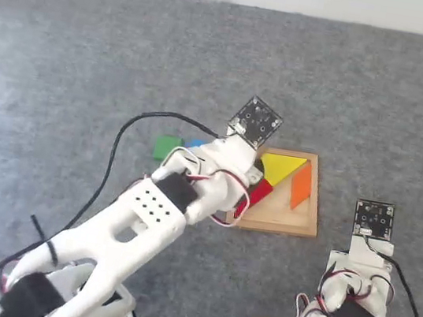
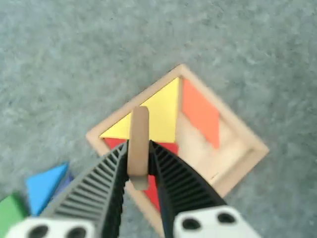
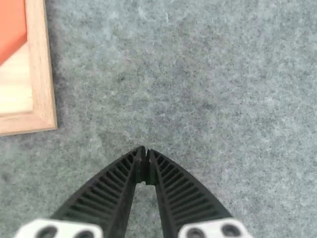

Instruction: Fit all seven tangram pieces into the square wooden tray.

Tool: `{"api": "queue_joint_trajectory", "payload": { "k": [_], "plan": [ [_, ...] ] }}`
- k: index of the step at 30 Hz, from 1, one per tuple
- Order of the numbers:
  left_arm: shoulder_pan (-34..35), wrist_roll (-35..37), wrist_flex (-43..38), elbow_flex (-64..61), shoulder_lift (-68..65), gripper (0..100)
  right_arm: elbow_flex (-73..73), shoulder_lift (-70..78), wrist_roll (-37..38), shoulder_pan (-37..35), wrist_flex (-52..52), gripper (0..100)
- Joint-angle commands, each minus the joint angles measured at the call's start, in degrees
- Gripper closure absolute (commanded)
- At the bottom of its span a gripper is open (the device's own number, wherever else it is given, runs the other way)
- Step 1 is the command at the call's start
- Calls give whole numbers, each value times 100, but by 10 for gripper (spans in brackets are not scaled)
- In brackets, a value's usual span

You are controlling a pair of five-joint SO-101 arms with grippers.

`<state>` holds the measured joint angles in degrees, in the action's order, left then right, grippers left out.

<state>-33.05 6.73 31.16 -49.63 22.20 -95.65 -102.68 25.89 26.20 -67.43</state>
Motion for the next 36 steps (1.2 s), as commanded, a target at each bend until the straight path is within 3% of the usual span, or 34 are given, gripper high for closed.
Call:
{"api": "queue_joint_trajectory", "payload": {
  "k": [1,10,16,21,27,36],
  "plan": [
    [-369,264,-440,418,-765,987,-88,-101,62,31,-13,992],
    [-905,554,-448,2211,-3358,987,-88,-101,62,31,-13,992],
    [-659,1451,-105,2791,-3692,987,-88,-101,62,31,-13,992],
    [-686,1451,-114,2835,-3736,982,-88,-101,62,31,-4,992],
    [-686,1442,-79,2932,-3771,867,-88,-101,62,31,-4,992],
    [-651,1081,-79,2932,-3771,870,-88,-101,62,31,-22,992]
  ]
}}
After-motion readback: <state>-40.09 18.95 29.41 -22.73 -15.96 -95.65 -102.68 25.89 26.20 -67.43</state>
